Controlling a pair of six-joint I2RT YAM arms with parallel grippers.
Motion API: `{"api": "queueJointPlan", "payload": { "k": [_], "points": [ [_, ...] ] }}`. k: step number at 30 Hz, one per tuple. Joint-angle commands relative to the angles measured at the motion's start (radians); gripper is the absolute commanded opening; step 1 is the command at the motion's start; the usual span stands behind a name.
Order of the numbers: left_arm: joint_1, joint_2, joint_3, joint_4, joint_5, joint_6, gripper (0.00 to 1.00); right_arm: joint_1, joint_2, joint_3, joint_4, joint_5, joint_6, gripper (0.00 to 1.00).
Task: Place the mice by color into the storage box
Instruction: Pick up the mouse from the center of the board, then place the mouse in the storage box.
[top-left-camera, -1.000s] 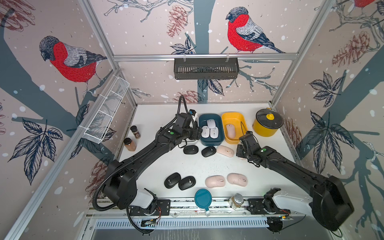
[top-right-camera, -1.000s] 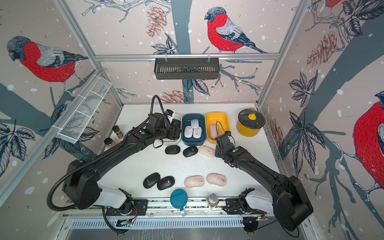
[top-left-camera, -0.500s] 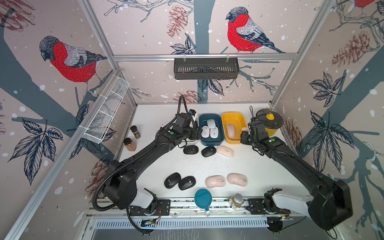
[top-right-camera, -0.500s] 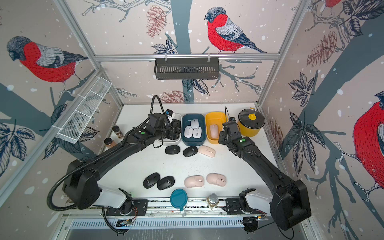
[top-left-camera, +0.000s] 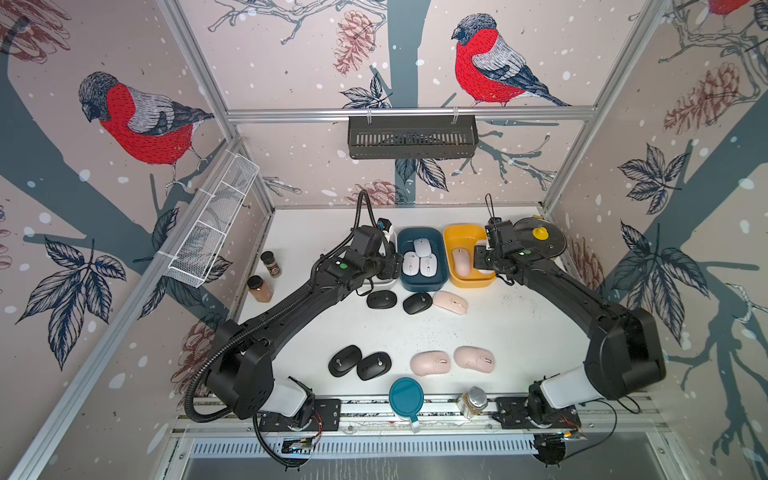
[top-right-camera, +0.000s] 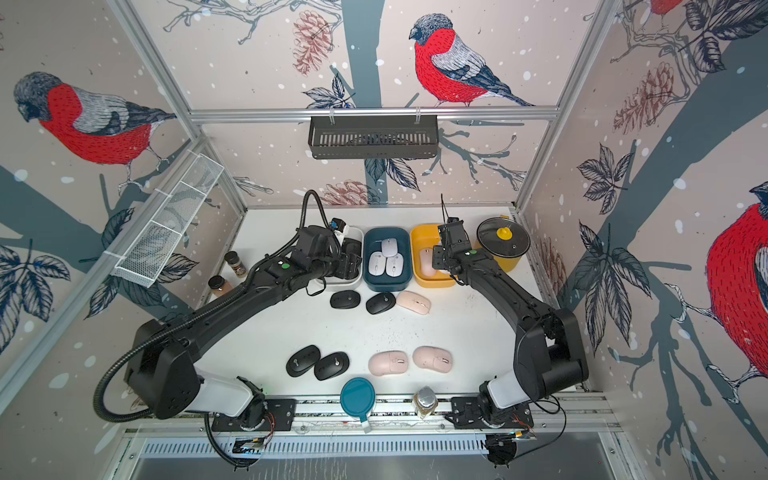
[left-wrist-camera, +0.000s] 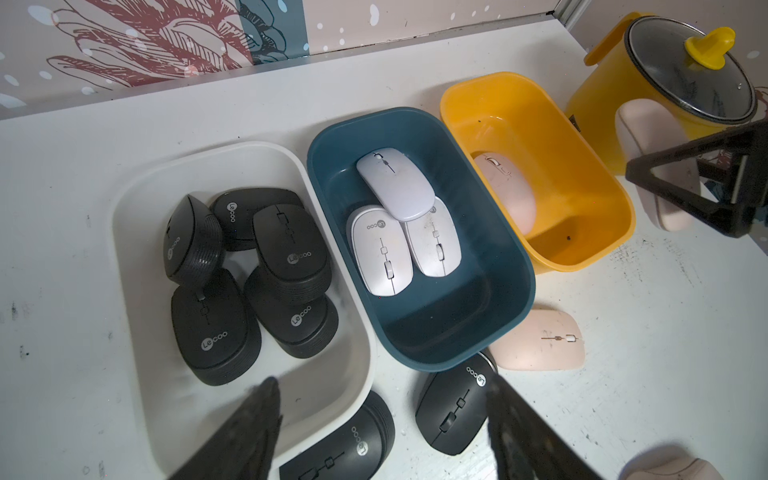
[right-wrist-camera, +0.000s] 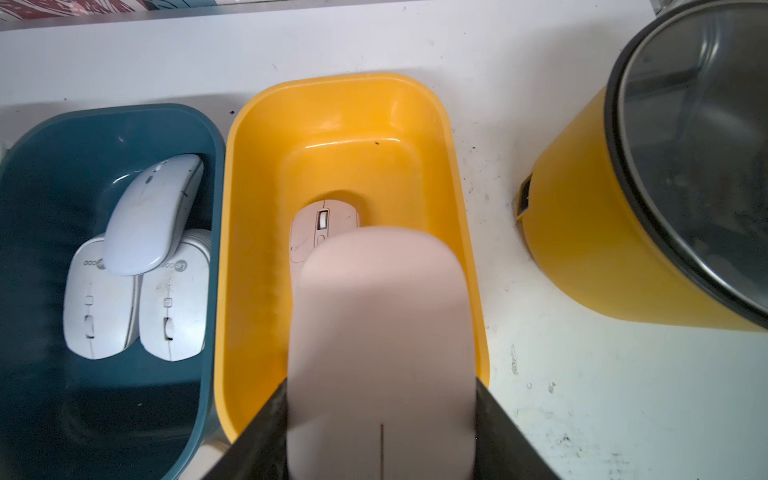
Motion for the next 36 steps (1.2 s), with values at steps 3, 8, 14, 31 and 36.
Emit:
{"api": "queueJointPlan", "payload": {
  "k": [3,8,14,31,36],
  "points": [
    [0.0,-0.004,0.003,0.021,-0.011,0.014,0.77,-0.017,0.06,0.038,0.06,0.004,-0.023,0.6],
    [0.001,-0.003,0.001,0.022,-0.013,0.013,0.77,-0.03,0.119,0.071,0.078,0.009,-0.033,0.6],
    [0.0,-0.004,0.001,0.022,-0.016,0.015,0.77,-0.047,0.173,0.083,0.119,0.035,-0.028,0.6],
    [0.0,0.006,0.001,0.02,-0.024,0.018,0.77,-0.061,0.309,0.136,0.127,0.041,-0.044,0.6],
    [0.0,0.008,0.004,0.016,-0.024,0.021,0.77,-0.058,0.353,0.159,0.124,0.04,-0.048,0.6]
  ]
}}
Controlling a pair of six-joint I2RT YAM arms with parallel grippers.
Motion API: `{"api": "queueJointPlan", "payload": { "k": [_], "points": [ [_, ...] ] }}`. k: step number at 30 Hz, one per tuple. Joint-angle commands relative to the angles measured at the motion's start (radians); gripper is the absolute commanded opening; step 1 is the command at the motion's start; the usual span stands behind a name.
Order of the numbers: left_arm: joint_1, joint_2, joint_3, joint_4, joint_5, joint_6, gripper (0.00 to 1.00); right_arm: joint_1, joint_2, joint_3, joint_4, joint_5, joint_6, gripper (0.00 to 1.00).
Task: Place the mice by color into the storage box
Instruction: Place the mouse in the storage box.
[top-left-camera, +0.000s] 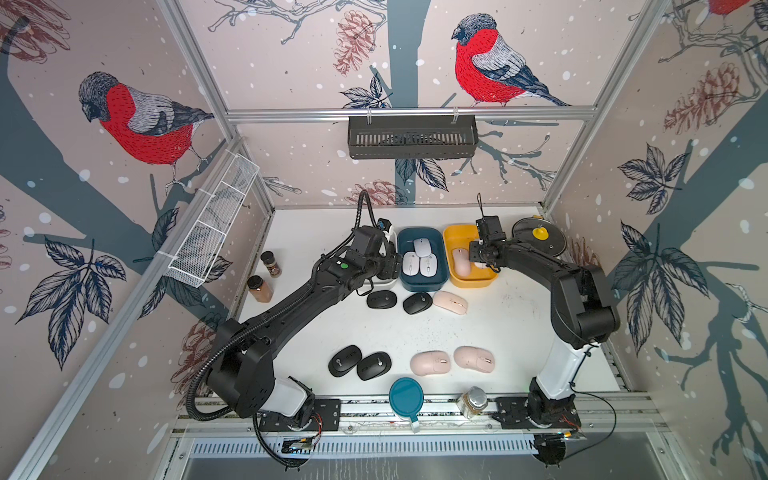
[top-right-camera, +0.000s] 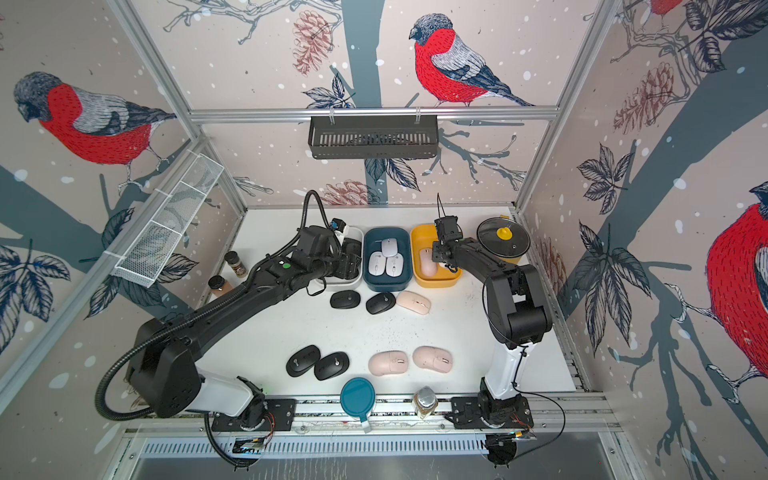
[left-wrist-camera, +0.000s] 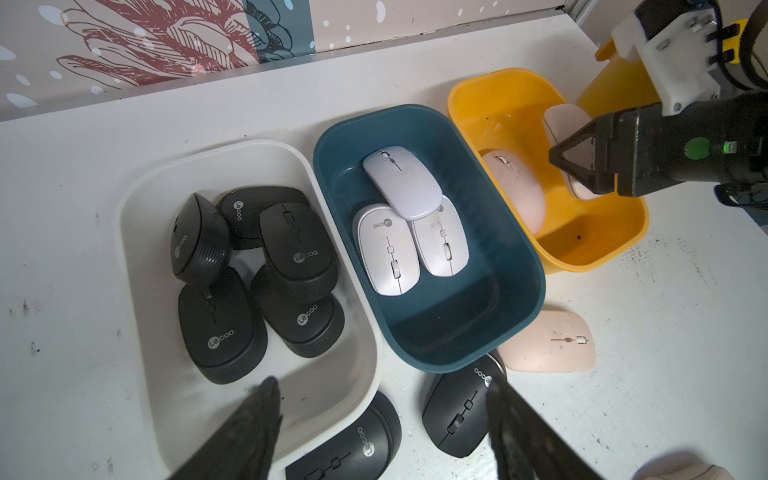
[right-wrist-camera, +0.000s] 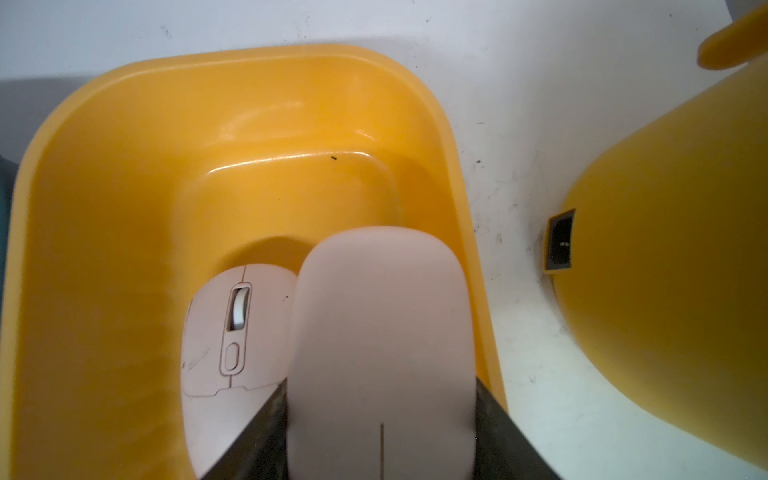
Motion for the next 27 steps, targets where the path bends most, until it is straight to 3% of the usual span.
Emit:
{"api": "queueJointPlan", "payload": {
  "k": [1,27],
  "points": [
    [0.001,0.001,0.004,0.016,-0.012,0.013,0.77,0.005,0.023,0.02,0.013,0.018,-0.003,0.6],
    [0.0,0.016,0.004,0.018,-0.002,0.005,0.77,0.024,0.132,0.077,-0.004,0.063,-0.006,0.64]
  ]
}}
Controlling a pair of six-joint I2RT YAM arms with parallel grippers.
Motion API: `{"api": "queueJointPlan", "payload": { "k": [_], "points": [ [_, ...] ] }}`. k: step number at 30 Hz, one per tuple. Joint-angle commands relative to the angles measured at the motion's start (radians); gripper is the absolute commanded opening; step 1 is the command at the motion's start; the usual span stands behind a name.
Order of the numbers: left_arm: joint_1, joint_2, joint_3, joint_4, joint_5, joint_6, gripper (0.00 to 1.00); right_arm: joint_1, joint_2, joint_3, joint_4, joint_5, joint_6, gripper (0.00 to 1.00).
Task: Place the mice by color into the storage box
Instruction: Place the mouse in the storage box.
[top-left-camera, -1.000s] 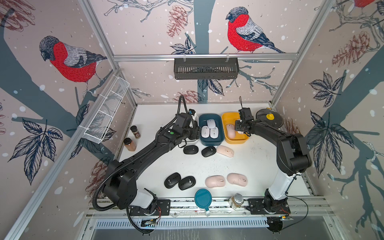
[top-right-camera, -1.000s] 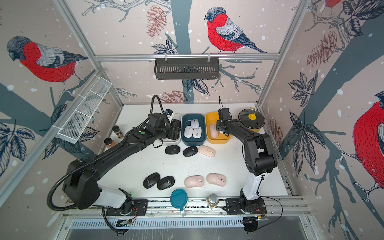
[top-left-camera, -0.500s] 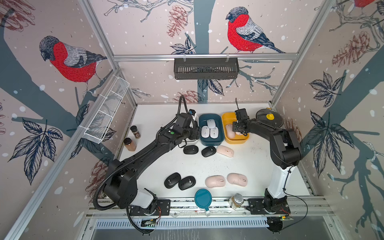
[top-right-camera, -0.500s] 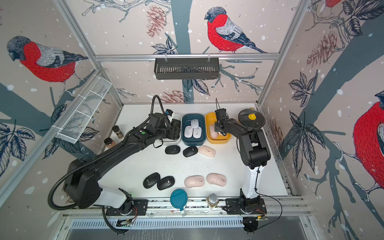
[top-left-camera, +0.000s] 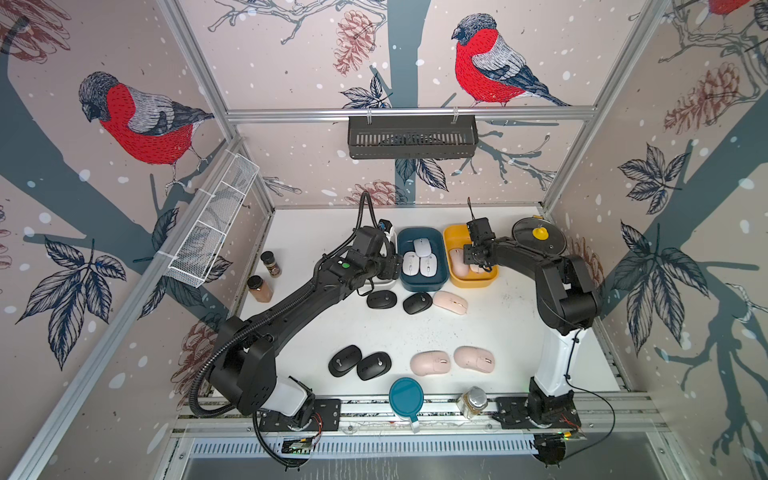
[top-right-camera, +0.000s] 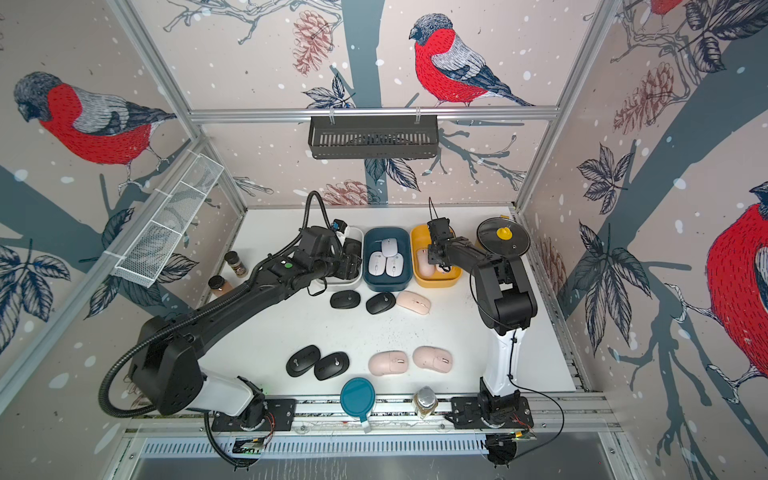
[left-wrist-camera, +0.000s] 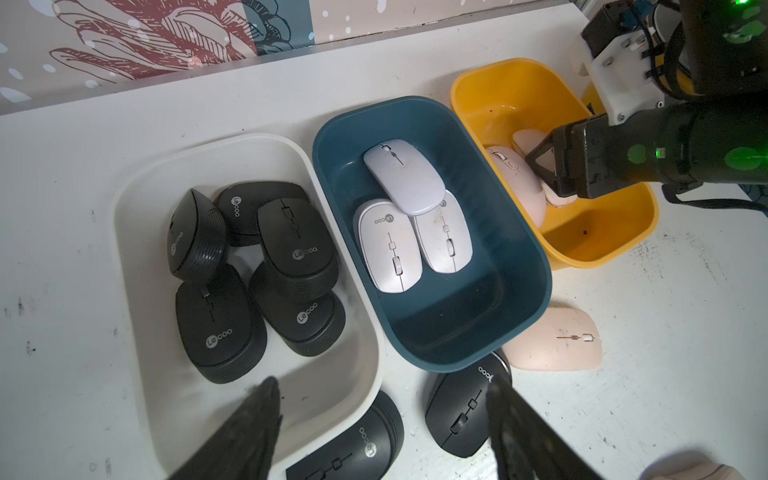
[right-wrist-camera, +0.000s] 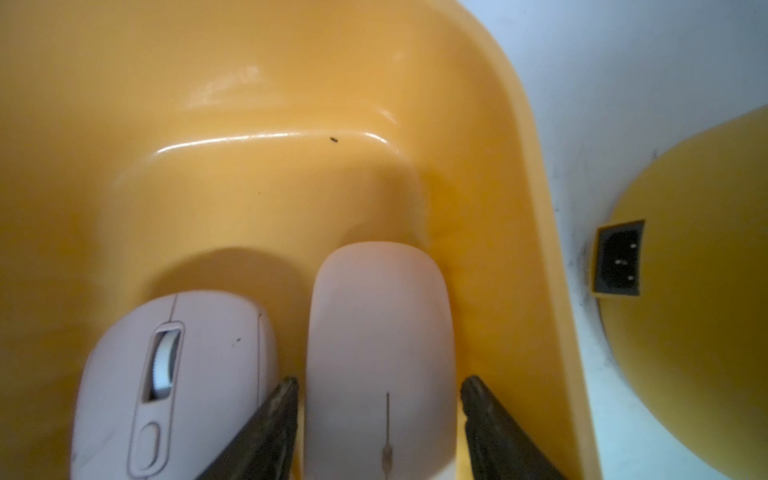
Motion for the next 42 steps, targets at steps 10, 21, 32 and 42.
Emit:
{"api": "queueJointPlan", "payload": {
  "k": [10,21,32,42],
  "points": [
    [0.0,-0.004,0.003,0.017,-0.004,0.002,0.77,0.001,-0.012,0.003,-0.003,0.02,0.004,0.66],
    [-0.001,-0.014,0.001,0.019,-0.018,0.005,0.77,0.02,-0.145,-0.048,-0.01,0.026,0.021,0.66],
    [-0.001,-0.021,-0.001,0.022,-0.027,0.005,0.77,0.12,-0.498,-0.284,0.049,0.006,0.031,0.66],
    [0.0,-0.027,-0.004,0.028,-0.033,0.008,0.77,0.316,-0.752,-0.564,0.134,-0.025,0.015,0.69]
  ]
}}
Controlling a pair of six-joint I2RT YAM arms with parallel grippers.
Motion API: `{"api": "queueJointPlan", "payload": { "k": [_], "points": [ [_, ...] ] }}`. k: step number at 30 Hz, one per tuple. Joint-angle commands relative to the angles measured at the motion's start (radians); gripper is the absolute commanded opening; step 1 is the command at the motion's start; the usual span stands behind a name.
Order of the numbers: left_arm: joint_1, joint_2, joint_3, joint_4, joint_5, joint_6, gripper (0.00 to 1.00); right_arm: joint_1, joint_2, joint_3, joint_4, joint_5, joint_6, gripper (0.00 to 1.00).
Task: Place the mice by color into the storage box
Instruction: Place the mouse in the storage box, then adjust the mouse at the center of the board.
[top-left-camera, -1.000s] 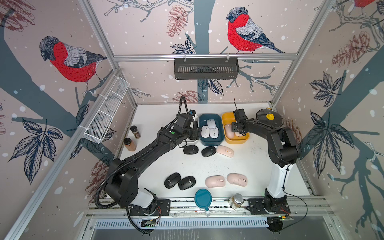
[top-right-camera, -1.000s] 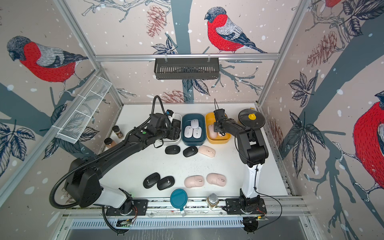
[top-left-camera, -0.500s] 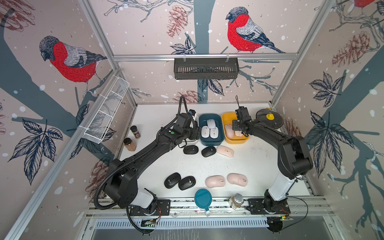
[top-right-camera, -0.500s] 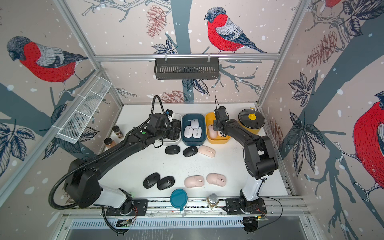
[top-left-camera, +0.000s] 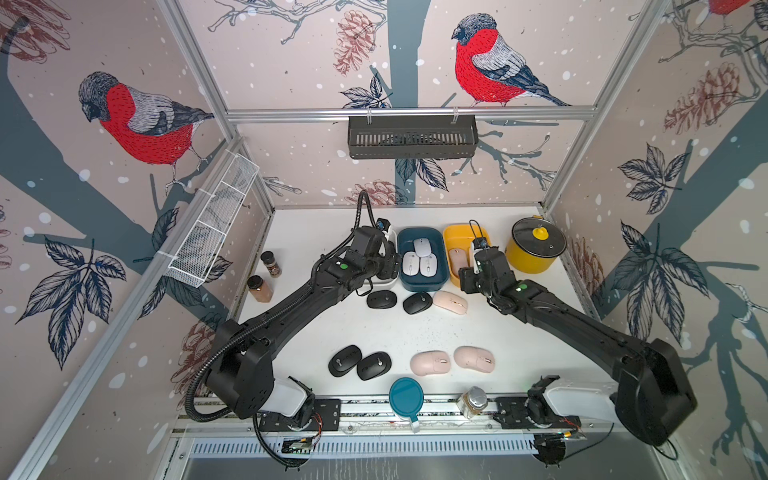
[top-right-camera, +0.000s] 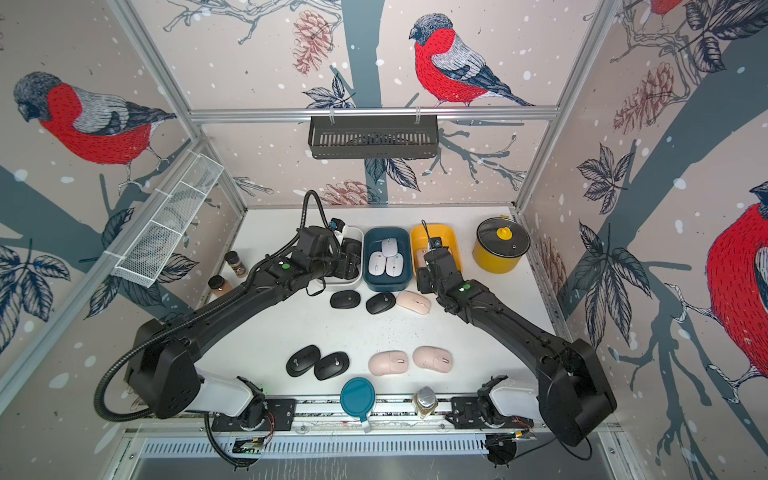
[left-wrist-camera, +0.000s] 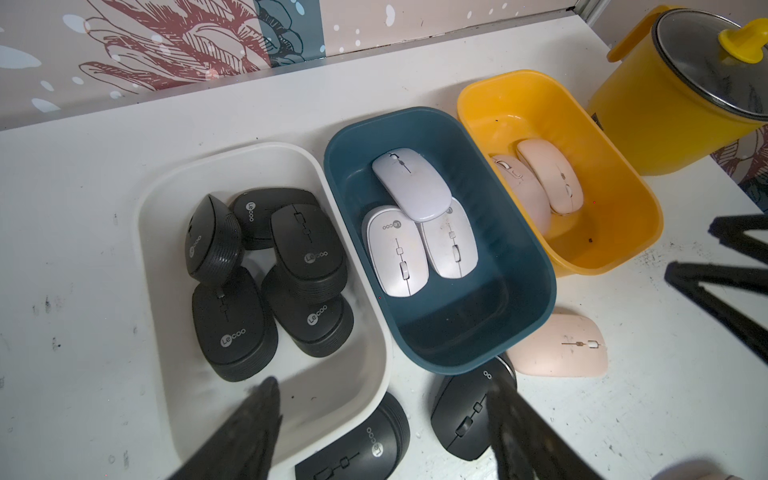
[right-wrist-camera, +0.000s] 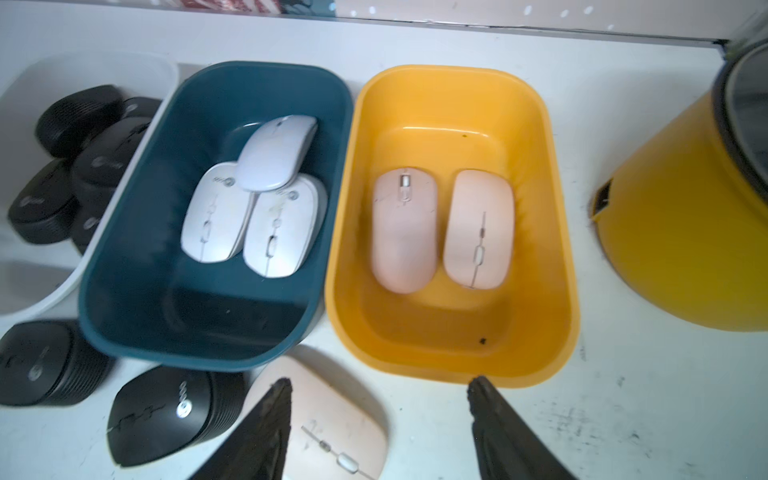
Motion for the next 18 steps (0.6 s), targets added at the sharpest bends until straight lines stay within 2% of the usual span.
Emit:
{"api": "queueJointPlan", "payload": {
  "k": [1,5,7,18],
  "points": [
    [0.0,-0.006,-0.001,0.028,-0.006,0.007,0.77,0.037,-0.029,-0.048,0.055,-0.015,-0.018,0.7],
    [0.0,-0.013,-0.001,0.027,-0.004,0.005,0.77,0.05,-0.007,-0.103,0.109,-0.069,-0.008,0.72],
    [-0.001,-0.019,-0.004,0.029,-0.008,0.007,0.77,0.055,0.057,-0.112,0.132,-0.081,0.002,0.73],
    [0.0,-0.03,-0.01,0.032,-0.015,0.009,0.77,0.044,0.196,-0.124,0.267,-0.087,-0.01,0.76]
  ]
}}
